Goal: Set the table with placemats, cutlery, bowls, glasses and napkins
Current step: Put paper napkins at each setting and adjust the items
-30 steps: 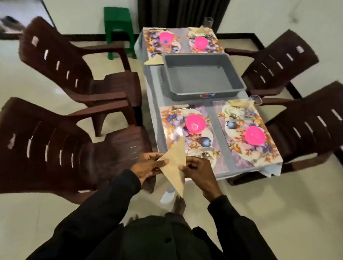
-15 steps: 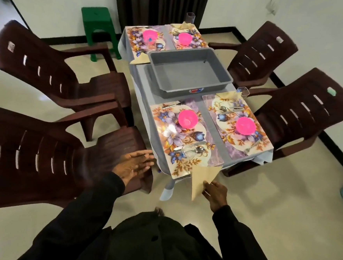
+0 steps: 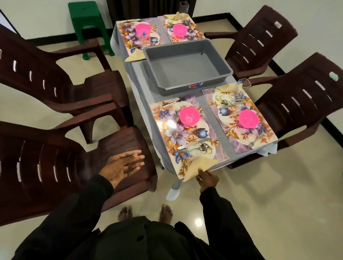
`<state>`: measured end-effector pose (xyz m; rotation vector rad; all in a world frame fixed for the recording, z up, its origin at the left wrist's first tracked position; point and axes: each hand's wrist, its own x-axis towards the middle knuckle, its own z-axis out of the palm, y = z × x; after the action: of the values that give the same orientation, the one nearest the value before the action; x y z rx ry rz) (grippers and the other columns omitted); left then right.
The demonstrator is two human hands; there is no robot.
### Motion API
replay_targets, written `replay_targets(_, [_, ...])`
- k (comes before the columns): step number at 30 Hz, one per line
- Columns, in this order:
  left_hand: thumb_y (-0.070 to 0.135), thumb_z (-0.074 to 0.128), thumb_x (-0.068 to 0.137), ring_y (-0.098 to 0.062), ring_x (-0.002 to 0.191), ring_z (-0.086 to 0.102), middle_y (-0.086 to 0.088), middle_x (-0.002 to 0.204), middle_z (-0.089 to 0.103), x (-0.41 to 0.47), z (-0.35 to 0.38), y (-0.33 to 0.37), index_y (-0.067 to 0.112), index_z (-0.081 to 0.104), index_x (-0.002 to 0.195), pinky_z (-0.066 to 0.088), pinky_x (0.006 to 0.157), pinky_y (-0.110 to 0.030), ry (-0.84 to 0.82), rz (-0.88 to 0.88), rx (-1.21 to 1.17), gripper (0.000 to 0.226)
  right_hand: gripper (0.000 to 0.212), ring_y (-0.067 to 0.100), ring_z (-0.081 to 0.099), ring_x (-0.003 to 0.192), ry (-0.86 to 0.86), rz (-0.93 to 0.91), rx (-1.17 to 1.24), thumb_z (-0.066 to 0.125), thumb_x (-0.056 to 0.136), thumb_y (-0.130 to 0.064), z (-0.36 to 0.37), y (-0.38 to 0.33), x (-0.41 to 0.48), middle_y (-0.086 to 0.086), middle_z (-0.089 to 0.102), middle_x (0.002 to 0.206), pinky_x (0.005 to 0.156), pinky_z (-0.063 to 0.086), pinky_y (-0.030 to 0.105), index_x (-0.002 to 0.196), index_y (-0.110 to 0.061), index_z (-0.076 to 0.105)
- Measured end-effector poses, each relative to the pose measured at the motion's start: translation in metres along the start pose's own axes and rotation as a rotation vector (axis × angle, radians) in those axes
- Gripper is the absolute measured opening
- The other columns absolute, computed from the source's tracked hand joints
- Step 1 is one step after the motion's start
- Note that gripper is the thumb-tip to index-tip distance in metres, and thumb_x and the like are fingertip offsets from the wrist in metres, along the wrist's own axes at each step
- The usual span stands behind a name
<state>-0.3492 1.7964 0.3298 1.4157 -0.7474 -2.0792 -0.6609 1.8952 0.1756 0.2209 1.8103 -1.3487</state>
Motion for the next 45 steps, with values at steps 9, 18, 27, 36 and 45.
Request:
replay_targets(9, [0.010, 0.064, 0.097, -0.029, 0.113, 0.071, -0.012, 0.122, 0.073, 0.012, -0.047, 0.033, 0.008, 0.065, 0.129, 0.057, 0.095, -0.034, 0.018, -0.018, 0.022, 0.032, 0.056, 0.040, 0.063, 0.115, 0.274, -0.245, -0.431, 0.086, 0.077, -0.011, 0.039, 0.011, 0.011, 0.023, 0.065, 0.124, 0.096, 0.049, 0.038, 0.121, 0.003, 0.055])
replay_targets(18, [0.011, 0.064, 0.096, -0.027, 0.112, 0.071, -0.012, 0.122, 0.073, 0.020, -0.044, 0.045, 0.007, 0.065, 0.129, 0.060, 0.085, -0.029, -0.010, -0.012, 0.023, 0.033, 0.027, 0.037, 0.049, 0.116, 0.320, -0.509, -0.764, 0.078, 0.086, -0.013, 0.039, 0.028, 0.014, 0.019, 0.048, 0.121, 0.095, 0.044, 0.039, 0.105, -0.005, 0.061])
replay_targets(27, [0.010, 0.063, 0.097, -0.027, 0.112, 0.071, -0.012, 0.122, 0.073, 0.025, -0.024, 0.036, 0.007, 0.065, 0.129, 0.054, 0.098, -0.036, -0.019, -0.009, 0.015, 0.031, 0.049, 0.033, 0.054, 0.115, 0.140, -0.765, -1.069, 0.086, 0.078, -0.020, 0.008, 0.043, 0.018, 0.012, 0.061, 0.124, 0.094, 0.045, 0.044, 0.119, -0.008, 0.062])
replay_targets(36, [0.010, 0.064, 0.097, -0.031, 0.115, 0.069, -0.014, 0.121, 0.073, 0.023, -0.005, 0.019, 0.006, 0.066, 0.129, 0.052, 0.102, -0.041, 0.003, 0.005, 0.023, 0.032, 0.046, 0.041, 0.053, 0.115, 0.122, -0.791, -1.167, 0.084, 0.080, -0.021, 0.010, 0.032, 0.026, 0.019, 0.057, 0.127, 0.094, 0.046, 0.050, 0.117, -0.006, 0.063])
replay_targets(45, [0.010, 0.064, 0.097, -0.031, 0.111, 0.071, -0.014, 0.120, 0.074, 0.017, 0.000, 0.005, 0.006, 0.067, 0.127, 0.054, 0.096, -0.038, 0.063, 0.019, -0.019, 0.030, 0.039, 0.039, 0.052, 0.116, 0.053, -0.870, -1.134, 0.079, 0.087, -0.019, 0.001, 0.029, 0.028, 0.018, 0.058, 0.128, 0.096, 0.045, 0.050, 0.119, -0.005, 0.062])
